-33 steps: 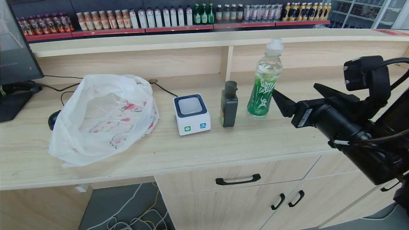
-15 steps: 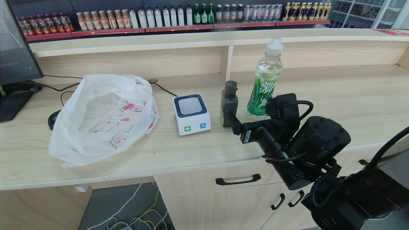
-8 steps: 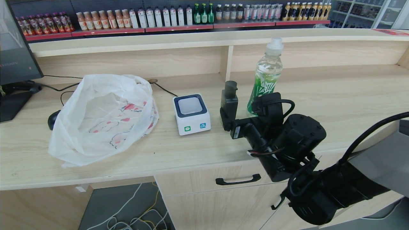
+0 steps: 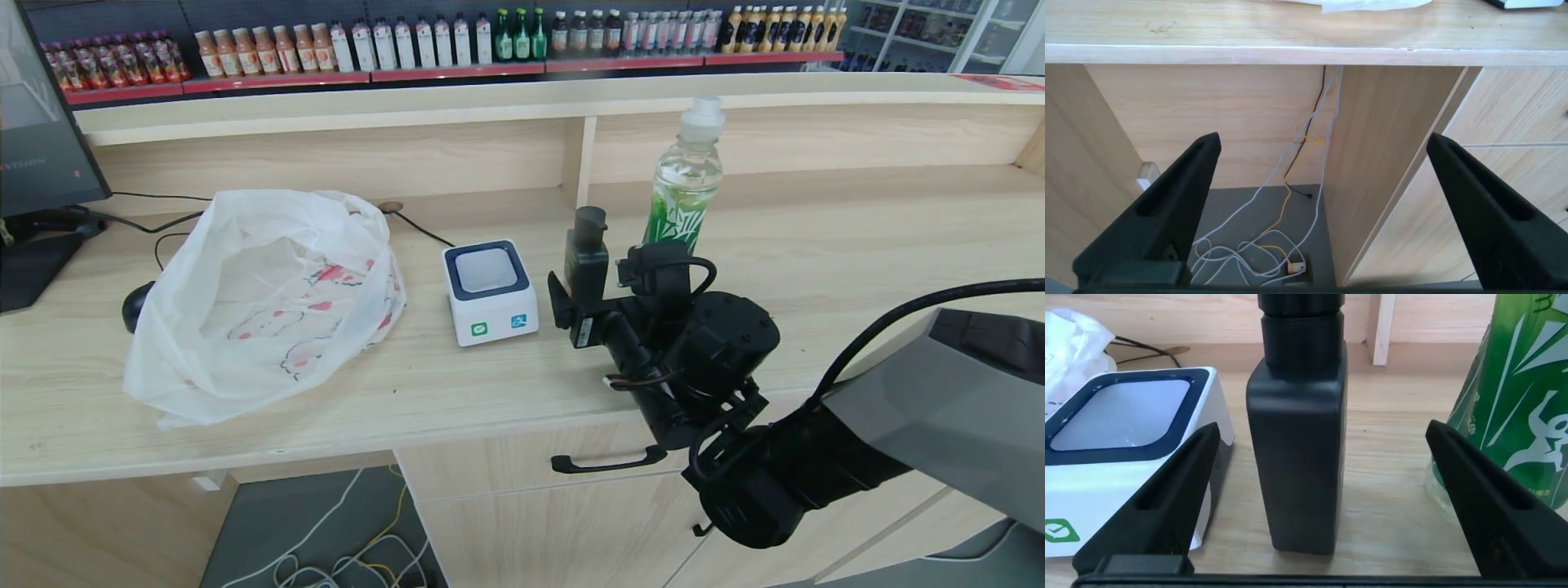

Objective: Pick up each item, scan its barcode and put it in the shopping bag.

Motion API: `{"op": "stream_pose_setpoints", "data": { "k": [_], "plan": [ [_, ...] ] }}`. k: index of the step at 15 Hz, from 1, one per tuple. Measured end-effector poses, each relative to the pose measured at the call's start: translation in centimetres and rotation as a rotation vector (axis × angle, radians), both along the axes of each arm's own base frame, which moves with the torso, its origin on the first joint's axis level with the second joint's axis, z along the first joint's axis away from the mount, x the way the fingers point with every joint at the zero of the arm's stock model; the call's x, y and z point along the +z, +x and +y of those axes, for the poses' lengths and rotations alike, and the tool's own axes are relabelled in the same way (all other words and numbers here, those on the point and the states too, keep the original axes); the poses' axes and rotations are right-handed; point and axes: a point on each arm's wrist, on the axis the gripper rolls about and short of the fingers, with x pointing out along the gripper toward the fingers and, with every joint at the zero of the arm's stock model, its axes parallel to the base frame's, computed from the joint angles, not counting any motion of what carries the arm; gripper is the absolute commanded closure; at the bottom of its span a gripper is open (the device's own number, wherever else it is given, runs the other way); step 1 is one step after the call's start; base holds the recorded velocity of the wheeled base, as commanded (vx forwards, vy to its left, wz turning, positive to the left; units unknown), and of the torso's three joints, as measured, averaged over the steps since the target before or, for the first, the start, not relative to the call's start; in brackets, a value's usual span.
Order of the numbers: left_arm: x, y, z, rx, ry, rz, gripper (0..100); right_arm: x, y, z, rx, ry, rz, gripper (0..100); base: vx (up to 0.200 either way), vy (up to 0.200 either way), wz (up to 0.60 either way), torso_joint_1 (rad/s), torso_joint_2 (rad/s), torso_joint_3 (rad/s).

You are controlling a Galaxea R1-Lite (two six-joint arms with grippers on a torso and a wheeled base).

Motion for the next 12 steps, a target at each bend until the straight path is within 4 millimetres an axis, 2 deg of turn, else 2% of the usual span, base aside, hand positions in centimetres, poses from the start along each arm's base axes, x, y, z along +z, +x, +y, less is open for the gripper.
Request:
{"op": "stream_pose_setpoints", "data": {
  "k": [6, 12],
  "plan": [
    [0.0, 0.0, 0.0, 0.0, 0.0, 0.0, 0, -0.7, 1.2, -0.4, -0.026, -0.006, 0.005, 0, 0.0, 0.0, 0.0, 0.0, 0.0, 0.0],
    [0.0, 0.0, 0.0, 0.0, 0.0, 0.0, 0, -0.6, 2.0, 0.2, -0.026, -0.006, 0.006, 0, 0.0, 0.0, 0.0, 0.0, 0.0, 0.0]
  ]
}}
